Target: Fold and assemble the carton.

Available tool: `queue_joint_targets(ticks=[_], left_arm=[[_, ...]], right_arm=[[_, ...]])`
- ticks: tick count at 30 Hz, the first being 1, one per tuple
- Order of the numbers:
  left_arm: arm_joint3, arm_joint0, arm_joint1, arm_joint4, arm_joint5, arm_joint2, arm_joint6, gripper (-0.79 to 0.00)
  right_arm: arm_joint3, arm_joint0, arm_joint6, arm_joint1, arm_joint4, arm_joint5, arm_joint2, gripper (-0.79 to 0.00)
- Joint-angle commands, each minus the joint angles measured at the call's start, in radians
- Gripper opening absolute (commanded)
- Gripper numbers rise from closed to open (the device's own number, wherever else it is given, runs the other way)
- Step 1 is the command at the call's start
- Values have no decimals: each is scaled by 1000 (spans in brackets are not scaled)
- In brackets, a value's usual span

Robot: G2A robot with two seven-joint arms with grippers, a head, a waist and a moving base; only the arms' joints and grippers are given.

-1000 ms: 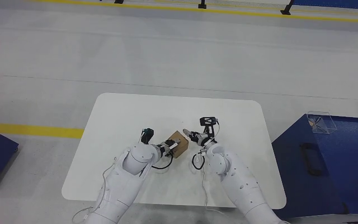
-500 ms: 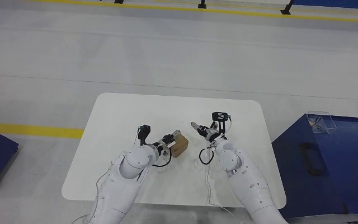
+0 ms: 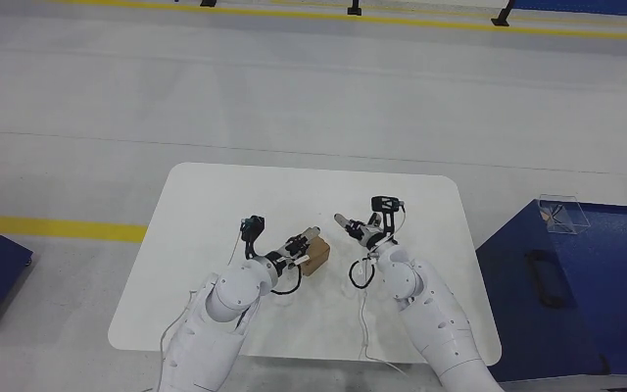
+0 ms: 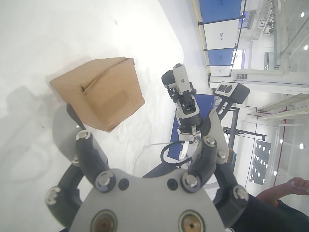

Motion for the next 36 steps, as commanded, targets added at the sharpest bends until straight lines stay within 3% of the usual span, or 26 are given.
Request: queue_joint_targets(ticks=[1,9,11,13,17,22,27,36], left_arm=[[0,0,0,0,0,0,0,0],[0,0,0,0,0,0,0,0],[-19,8,3,42,-24,-12,67,0],[-65,39,12,97,-100,-24,108,0],[-170,117,40,155,-343,-113,116,0],[-208,184,62,133,-548,-177,64,0],[-207,187,63,141,-553,-181,70,0],[-207,187,63,141,-553,-181,70,0]], right_arm=[[0,0,0,0,0,0,0,0],[-2,-3,5,0,4,-6,-1,0],[-14,-10,57,1,56,-61,5,0],[-18,-6,75,7,58,-95,16,0],[-10,8,93,7,57,-168,-4,0],[26,37,134,-2,12,-169,-67,0],[99,73,100,-23,-47,-81,-137,0],[181,103,58,-43,-18,-45,-168,0]])
